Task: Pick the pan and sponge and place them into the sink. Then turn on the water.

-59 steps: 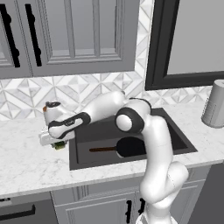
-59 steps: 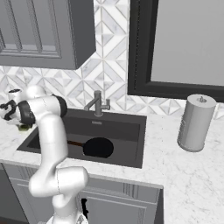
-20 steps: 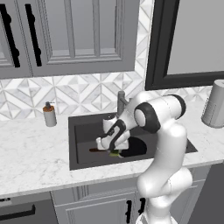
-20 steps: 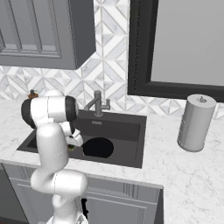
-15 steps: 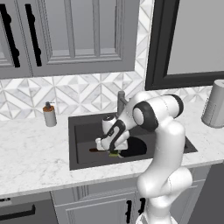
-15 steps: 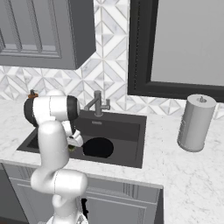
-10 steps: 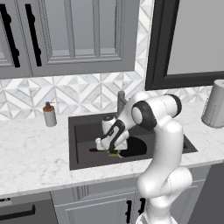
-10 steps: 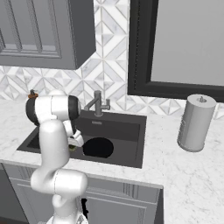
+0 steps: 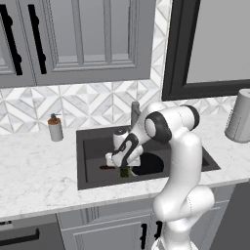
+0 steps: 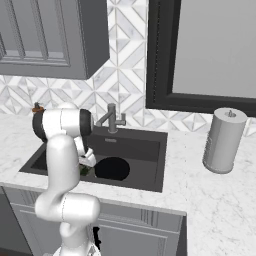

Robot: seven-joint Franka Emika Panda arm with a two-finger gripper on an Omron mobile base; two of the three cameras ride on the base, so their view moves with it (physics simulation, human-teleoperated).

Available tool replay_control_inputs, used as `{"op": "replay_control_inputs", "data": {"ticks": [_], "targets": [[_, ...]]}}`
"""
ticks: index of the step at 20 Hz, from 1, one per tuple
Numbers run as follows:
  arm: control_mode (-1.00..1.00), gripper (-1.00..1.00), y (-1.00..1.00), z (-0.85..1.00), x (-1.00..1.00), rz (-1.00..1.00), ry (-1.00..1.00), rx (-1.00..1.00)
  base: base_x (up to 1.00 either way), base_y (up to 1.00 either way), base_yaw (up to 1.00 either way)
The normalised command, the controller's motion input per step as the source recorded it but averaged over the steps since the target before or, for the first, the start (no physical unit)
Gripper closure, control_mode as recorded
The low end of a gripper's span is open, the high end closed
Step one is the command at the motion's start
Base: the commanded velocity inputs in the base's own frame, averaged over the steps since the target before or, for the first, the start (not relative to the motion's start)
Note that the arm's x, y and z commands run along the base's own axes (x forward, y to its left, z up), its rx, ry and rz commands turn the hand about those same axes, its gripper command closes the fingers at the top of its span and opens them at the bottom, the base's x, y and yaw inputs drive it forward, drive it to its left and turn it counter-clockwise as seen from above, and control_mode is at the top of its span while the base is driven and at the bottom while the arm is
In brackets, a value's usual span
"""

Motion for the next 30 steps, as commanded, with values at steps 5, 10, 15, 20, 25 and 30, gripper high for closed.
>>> {"op": "replay_control_inputs", "data": {"ticks": [5,10,15,20,25,30], "targets": [[-1.0,-1.0,0.0,0.02,0.12,0.0,-0.16,0.11,0.0,0.0,0.0],[-1.0,-1.0,0.0,0.6,-0.11,0.0,-0.27,0.06,0.0,0.0,0.0],[-1.0,-1.0,0.0,1.0,-0.36,0.0,-0.25,0.0,0.0,0.0,0.0],[-1.0,-1.0,-0.23,1.0,-0.54,0.0,-0.2,0.0,0.0,0.0,0.0],[-1.0,-1.0,-0.38,1.0,-0.4,0.0,-0.04,0.02,0.0,0.0,0.0],[-1.0,-1.0,-0.51,1.0,-0.16,0.0,0.04,0.07,0.0,0.0,0.0]]}}
